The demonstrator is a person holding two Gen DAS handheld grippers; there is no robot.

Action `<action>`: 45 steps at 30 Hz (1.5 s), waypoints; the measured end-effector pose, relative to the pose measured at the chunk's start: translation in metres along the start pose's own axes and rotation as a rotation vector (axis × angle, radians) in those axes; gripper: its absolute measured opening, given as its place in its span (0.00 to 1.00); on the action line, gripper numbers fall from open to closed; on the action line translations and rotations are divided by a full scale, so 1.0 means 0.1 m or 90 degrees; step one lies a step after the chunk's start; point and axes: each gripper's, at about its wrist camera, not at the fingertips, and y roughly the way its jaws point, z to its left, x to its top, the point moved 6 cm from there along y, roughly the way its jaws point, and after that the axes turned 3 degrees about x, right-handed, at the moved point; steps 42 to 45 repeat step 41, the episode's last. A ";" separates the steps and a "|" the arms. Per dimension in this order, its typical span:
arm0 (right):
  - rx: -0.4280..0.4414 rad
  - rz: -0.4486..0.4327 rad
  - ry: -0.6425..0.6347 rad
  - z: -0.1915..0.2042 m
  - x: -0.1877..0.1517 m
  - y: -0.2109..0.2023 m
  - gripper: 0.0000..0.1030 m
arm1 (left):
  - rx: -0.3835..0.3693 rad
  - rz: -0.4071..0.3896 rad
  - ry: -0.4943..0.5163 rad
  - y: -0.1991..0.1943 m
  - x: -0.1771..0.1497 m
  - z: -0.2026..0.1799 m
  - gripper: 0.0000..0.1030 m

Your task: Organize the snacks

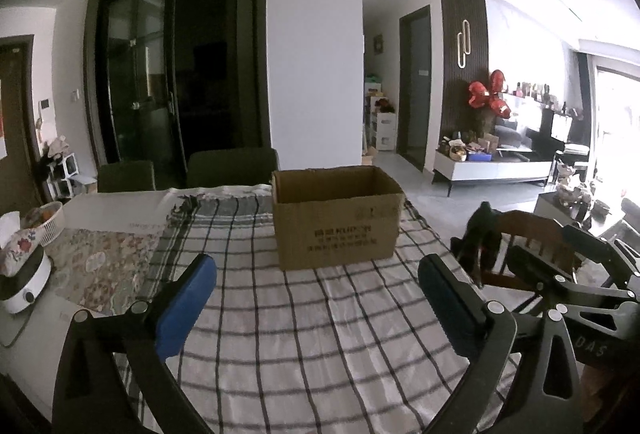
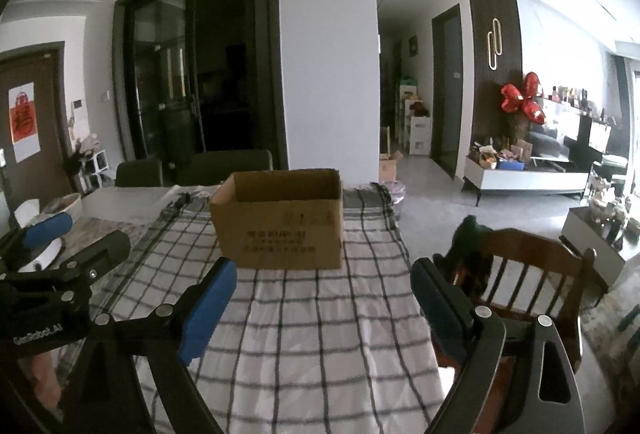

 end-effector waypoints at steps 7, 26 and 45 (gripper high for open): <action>-0.002 -0.003 0.007 0.04 -0.11 -0.26 0.87 | -0.006 -0.001 0.006 -0.23 -0.10 -0.01 1.00; 0.013 -0.015 0.006 0.16 -0.27 -0.58 0.87 | 0.018 -0.026 0.012 -0.62 -0.22 0.11 1.00; 0.009 -0.023 -0.001 0.21 -0.34 -0.70 0.87 | 0.033 -0.034 0.003 -0.79 -0.30 0.24 1.00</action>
